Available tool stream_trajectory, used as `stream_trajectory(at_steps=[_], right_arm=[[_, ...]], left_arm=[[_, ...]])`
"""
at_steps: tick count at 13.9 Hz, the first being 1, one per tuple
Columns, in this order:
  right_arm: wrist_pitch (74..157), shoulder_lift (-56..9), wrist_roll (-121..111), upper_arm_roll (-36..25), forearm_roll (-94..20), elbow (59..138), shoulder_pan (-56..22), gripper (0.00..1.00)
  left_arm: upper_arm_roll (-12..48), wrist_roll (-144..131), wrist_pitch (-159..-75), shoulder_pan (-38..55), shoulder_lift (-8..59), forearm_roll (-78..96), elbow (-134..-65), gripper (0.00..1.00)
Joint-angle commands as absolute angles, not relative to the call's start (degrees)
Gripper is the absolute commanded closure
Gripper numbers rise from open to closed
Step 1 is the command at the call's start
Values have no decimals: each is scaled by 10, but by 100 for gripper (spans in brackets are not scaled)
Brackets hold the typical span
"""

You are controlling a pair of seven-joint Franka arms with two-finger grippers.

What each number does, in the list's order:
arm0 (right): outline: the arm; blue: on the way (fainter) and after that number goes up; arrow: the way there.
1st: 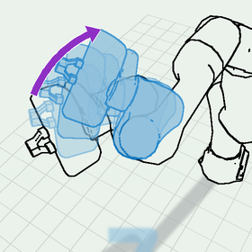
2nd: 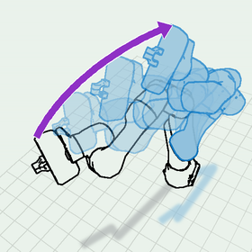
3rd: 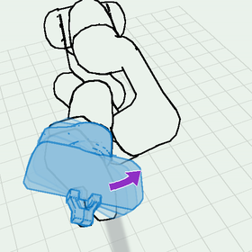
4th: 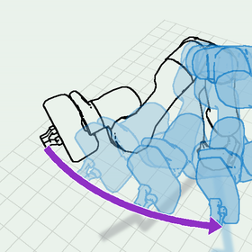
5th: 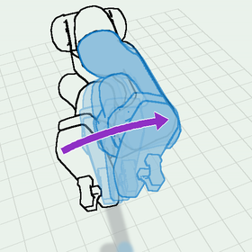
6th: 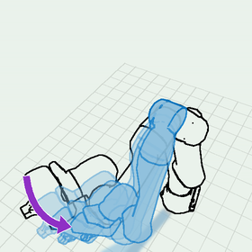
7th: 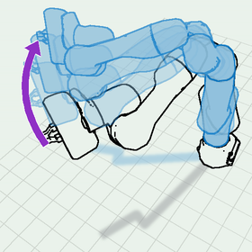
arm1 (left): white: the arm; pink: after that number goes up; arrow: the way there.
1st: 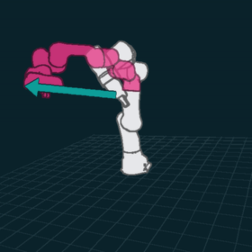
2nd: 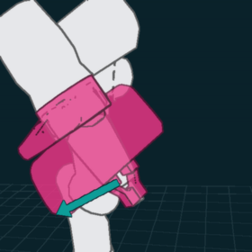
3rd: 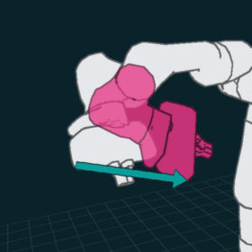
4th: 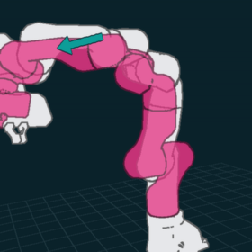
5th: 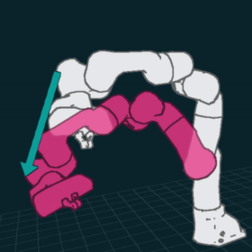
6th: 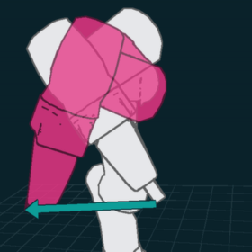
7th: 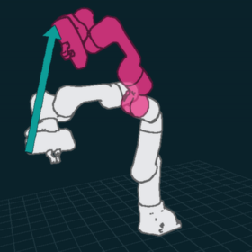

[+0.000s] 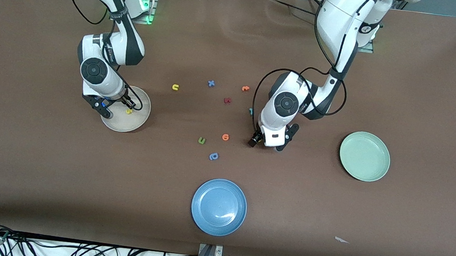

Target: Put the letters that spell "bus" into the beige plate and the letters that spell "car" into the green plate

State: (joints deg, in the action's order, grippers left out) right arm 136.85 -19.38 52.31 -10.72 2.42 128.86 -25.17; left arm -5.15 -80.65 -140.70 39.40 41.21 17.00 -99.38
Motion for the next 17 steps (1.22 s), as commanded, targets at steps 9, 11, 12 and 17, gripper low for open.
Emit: stream_trajectory(at_steps=[9, 11, 12, 17], right_arm=[[1375, -148, 645, 7, -69, 1297, -252, 6], [1439, -165, 695, 40, -69, 1323, -258, 8], [1488, -166, 715, 53, -69, 1349, -258, 8], [1569, -170, 740, 72, -69, 1402, -263, 12]], left_arm=[[-54, -560, -1397, 397, 411, 108, -981, 1], [-51, -516, -1392, 398, 411, 108, -982, 1], [-43, -486, -1378, 396, 411, 108, -982, 2], [-37, -316, -1289, 384, 397, 115, -981, 8]])
